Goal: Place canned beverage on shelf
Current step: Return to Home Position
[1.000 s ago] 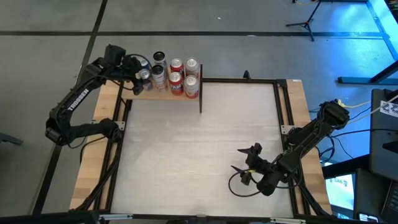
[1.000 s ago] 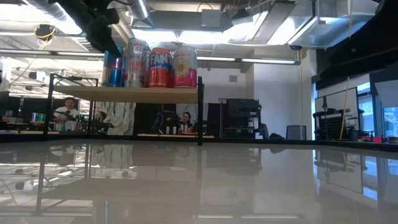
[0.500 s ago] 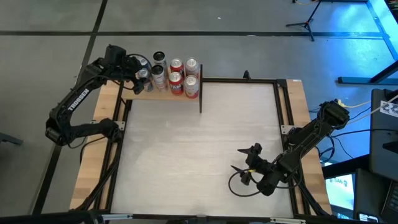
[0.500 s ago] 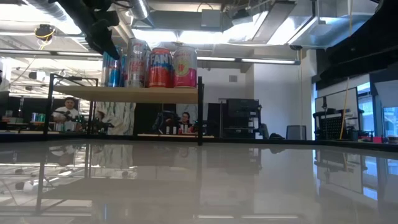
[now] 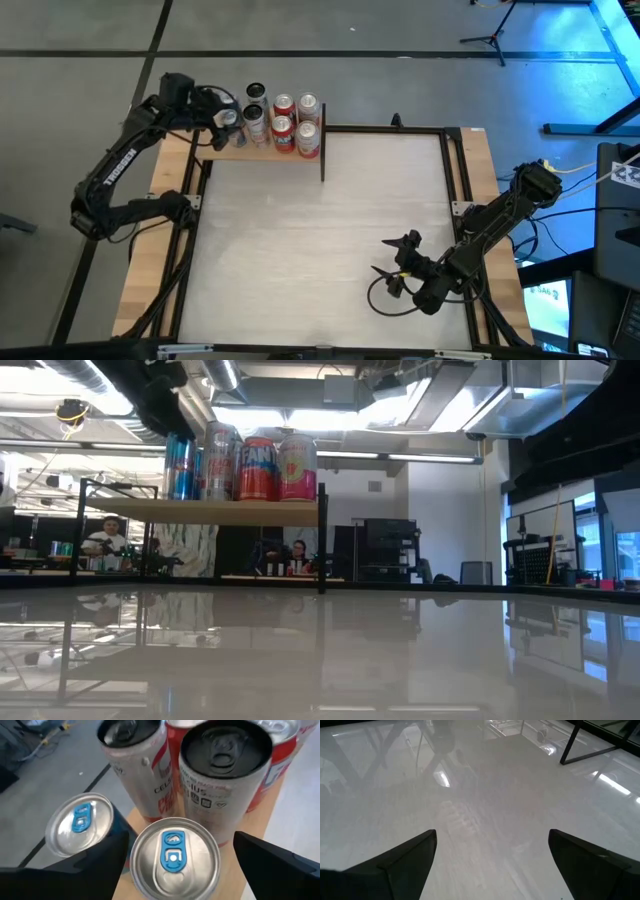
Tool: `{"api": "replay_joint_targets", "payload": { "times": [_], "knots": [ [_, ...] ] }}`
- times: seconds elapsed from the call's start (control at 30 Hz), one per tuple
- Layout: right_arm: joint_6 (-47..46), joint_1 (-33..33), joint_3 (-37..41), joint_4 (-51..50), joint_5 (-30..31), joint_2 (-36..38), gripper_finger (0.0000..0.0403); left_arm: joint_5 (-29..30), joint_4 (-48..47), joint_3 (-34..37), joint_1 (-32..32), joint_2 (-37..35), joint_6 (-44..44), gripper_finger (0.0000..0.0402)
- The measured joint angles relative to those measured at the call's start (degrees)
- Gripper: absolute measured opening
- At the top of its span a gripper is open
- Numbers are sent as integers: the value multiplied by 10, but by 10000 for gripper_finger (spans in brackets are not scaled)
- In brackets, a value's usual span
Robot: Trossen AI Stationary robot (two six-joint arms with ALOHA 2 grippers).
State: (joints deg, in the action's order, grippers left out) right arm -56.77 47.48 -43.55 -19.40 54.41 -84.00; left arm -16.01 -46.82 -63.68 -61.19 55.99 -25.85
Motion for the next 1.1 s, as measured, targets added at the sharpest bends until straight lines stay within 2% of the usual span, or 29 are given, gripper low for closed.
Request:
{"api": "replay_joint_targets", "payload": {
  "times": [0.4,0.5,0.7,0.77,0.83,0.97,1.1],
  "knots": [
    [0,0,0,0,0,0,383,-10,15,-19,8,-87,34,352],
    [0,-4,0,5,-2,0,383,-84,17,-28,19,-112,59,351],
    [21,-40,0,32,-36,0,383,-308,15,-10,59,-146,107,336],
    [49,-60,0,46,-60,0,383,-341,15,11,85,-152,121,333],
    [82,-79,0,65,-83,0,383,-333,16,41,114,-162,131,330],
    [156,-116,0,105,-94,3,374,-250,94,124,172,-187,189,318],
    [218,-147,0,133,-95,7,325,-207,207,213,241,-212,240,294]
  ]
}}
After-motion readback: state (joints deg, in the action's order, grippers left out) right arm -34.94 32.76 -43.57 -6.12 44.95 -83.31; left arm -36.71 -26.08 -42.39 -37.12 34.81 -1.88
